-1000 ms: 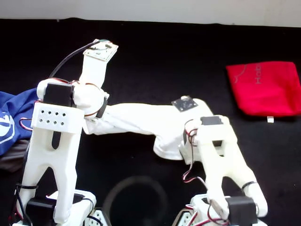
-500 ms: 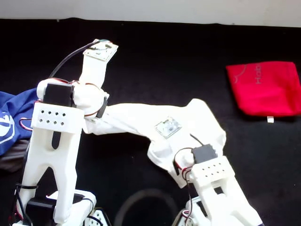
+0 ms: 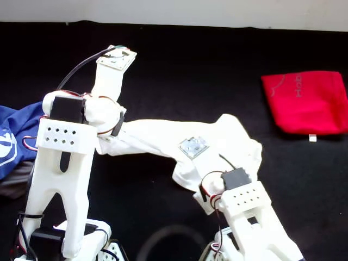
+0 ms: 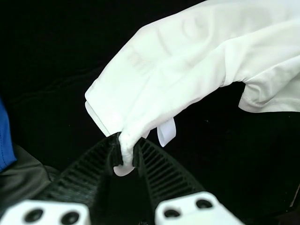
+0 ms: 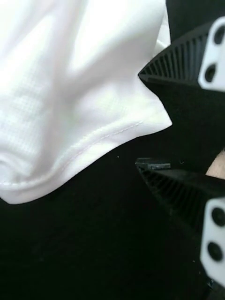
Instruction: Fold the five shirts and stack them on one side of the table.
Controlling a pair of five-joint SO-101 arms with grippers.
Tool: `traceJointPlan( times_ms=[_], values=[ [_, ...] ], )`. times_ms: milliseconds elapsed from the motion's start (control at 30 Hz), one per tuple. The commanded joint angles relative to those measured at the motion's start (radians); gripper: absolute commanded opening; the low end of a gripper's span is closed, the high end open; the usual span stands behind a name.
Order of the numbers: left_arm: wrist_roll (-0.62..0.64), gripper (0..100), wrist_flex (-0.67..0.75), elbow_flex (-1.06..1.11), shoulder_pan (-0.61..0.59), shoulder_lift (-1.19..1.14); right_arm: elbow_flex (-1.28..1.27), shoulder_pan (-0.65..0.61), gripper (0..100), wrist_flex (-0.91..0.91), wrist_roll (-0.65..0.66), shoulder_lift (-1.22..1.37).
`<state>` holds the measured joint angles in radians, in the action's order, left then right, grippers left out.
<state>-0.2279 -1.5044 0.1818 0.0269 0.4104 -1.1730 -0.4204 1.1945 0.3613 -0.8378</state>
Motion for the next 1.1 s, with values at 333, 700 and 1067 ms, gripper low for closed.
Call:
traceJointPlan(
  times_ms=[333,700,1067],
  values=[
    [0.006,1,0.006,-0.004,0.005,0.035,0.130,-0.002,18.3,-0.239,0.005,0.496],
    [0.006,1,0.029,0.096,0.005,0.027,0.186,0.127,0.6,-0.142,0.005,0.335],
    [0.008,1,0.084,0.200,0.005,0.036,0.328,0.311,0.6,0.124,0.109,-0.163]
  ],
)
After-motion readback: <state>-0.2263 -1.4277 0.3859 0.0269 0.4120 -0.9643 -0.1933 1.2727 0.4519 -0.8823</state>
